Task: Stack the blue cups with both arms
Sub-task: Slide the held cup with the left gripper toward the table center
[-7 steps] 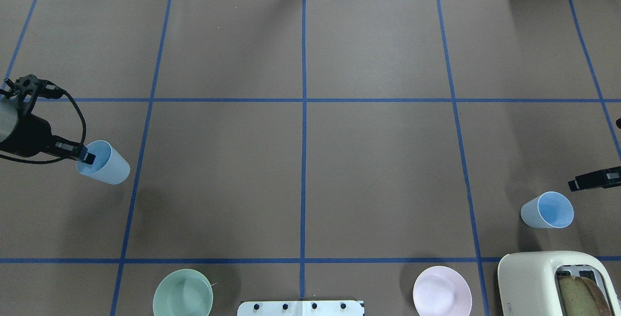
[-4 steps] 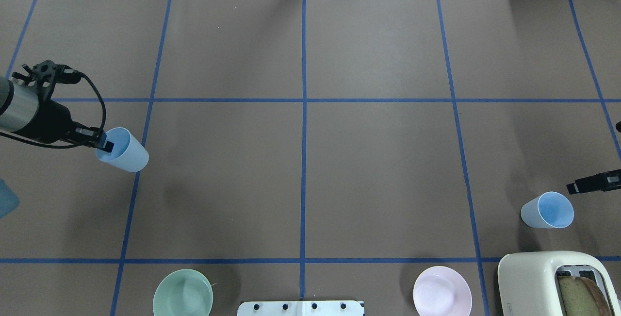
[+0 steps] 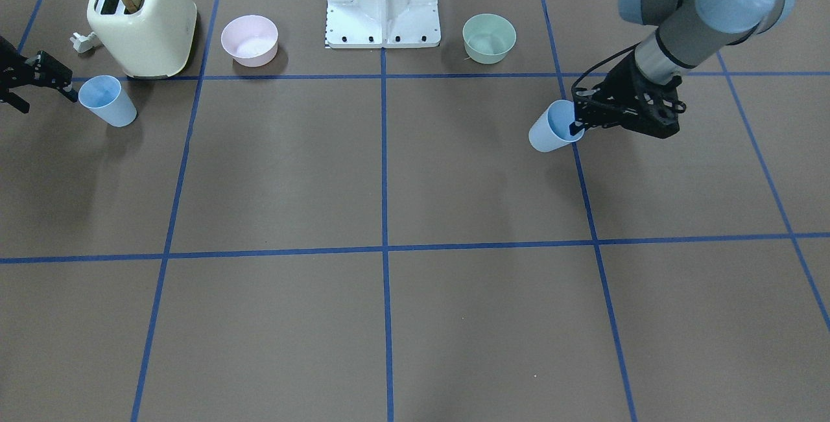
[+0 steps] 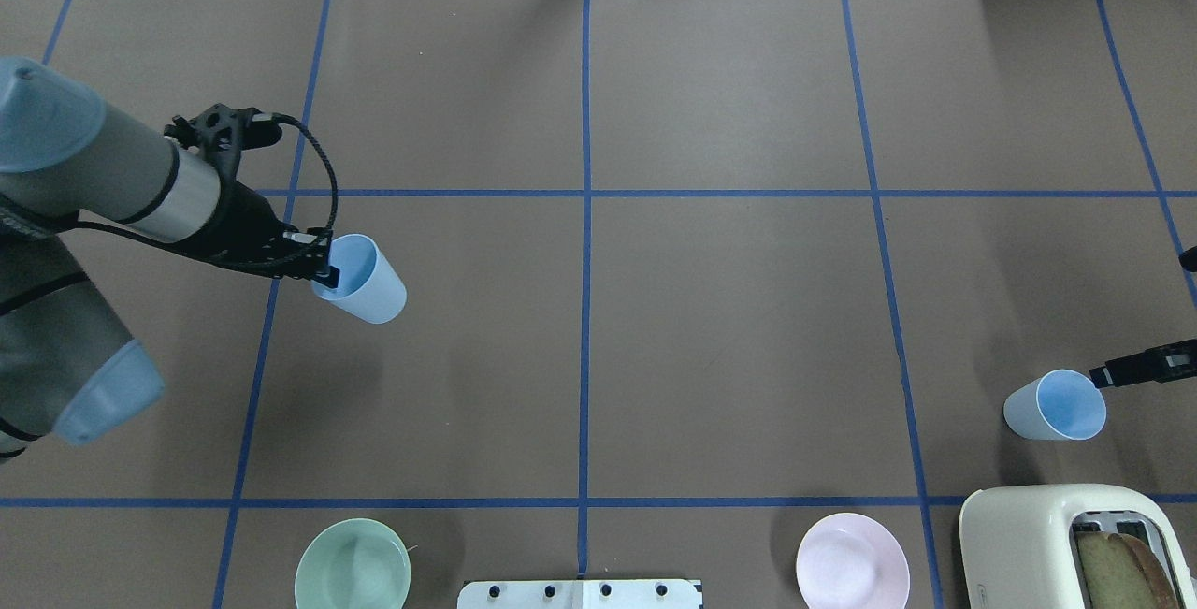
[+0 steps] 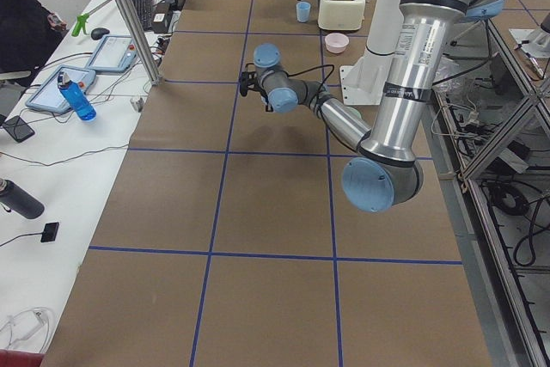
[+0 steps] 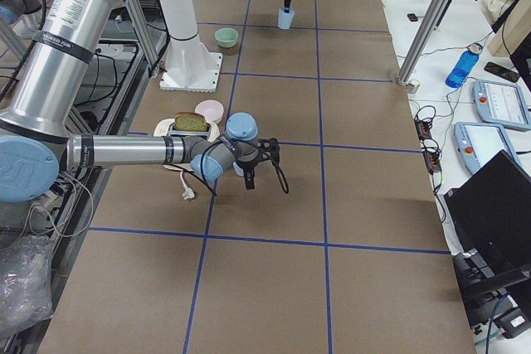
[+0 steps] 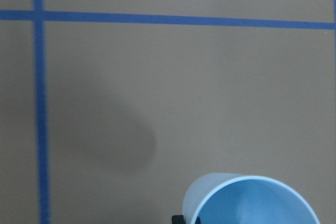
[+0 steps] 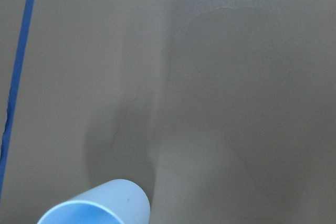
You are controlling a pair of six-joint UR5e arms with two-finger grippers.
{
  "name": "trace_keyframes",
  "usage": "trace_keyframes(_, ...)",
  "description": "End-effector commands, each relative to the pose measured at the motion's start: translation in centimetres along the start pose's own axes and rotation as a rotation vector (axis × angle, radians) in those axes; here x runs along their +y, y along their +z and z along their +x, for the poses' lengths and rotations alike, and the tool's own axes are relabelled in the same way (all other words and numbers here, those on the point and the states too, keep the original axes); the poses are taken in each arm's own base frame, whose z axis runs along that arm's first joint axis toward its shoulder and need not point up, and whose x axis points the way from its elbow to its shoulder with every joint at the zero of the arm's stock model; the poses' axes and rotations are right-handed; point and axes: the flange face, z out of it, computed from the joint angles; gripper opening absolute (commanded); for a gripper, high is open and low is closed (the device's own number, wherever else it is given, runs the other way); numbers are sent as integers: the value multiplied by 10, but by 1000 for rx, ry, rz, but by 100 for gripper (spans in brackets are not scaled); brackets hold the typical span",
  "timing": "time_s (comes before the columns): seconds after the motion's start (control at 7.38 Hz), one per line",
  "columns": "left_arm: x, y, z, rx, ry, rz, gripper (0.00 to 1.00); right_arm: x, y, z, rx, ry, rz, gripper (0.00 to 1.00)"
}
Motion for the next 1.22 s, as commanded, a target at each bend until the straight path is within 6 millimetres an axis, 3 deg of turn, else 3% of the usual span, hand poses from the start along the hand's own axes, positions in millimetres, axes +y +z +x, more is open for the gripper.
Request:
trace_keyframes(0.0,13,3,73,-37,-34,1,0,2,3,-6,-7,-8,-11,100)
trace_keyframes(0.41,31,20,108,-26,-56,-11,0,8,14,-16,-15,0,-39,100)
trace_keyframes(0.68,34,23,108,-29,-53,-17,0,11,19,-23,-21,-8,-34,97)
trace_keyframes(0.81,34,23,109,-28,-53,-17,0,11,21,-24,-15,-13,-33,78)
trace_keyframes(0.95,35,25,110,-28,-50,-21,0,10,21,-25,-10,-11,-26,43)
trace_keyframes(1.08,36,26,110,-30,-55,-21,0,10,22,-23,0,-10,-20,0)
